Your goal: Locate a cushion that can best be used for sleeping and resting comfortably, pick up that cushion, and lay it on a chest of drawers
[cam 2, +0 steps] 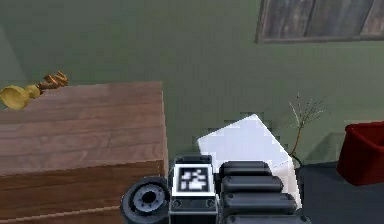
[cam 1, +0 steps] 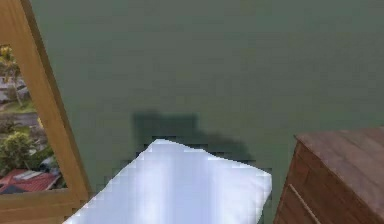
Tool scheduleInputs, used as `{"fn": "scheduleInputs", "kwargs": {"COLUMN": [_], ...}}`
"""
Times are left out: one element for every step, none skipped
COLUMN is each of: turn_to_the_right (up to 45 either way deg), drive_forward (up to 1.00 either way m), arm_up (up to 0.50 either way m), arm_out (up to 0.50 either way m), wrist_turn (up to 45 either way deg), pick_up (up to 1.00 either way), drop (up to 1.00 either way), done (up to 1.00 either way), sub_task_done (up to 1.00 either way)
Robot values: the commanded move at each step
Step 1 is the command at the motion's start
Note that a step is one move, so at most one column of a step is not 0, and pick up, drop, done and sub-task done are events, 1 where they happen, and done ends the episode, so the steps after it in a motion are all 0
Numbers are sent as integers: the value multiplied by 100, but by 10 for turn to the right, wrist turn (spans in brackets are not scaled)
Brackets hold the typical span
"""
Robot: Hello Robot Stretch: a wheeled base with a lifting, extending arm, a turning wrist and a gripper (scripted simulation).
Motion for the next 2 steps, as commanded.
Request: {"fn": "scheduleInputs", "kwargs": {"turn_to_the_right": [0,0], "drive_forward": [0,0], "arm_up": [0,0], "arm_out": [48,0], "wrist_turn": [0,390], "pick_up": [0,0], "drop": [0,0], "done": [0,0], "sub_task_done": [0,0]}}
